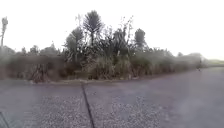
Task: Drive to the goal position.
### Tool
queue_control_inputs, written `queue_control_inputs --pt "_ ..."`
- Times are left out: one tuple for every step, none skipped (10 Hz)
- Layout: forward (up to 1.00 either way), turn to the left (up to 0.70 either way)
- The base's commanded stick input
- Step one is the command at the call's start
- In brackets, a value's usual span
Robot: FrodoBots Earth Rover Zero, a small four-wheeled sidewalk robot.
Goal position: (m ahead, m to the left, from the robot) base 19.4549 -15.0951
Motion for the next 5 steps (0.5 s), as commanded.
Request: queue_control_inputs --pt "0.00 -0.45" --pt "0.00 -0.45" --pt "0.00 -0.45" --pt "0.00 -0.45" --pt "0.00 -0.45"
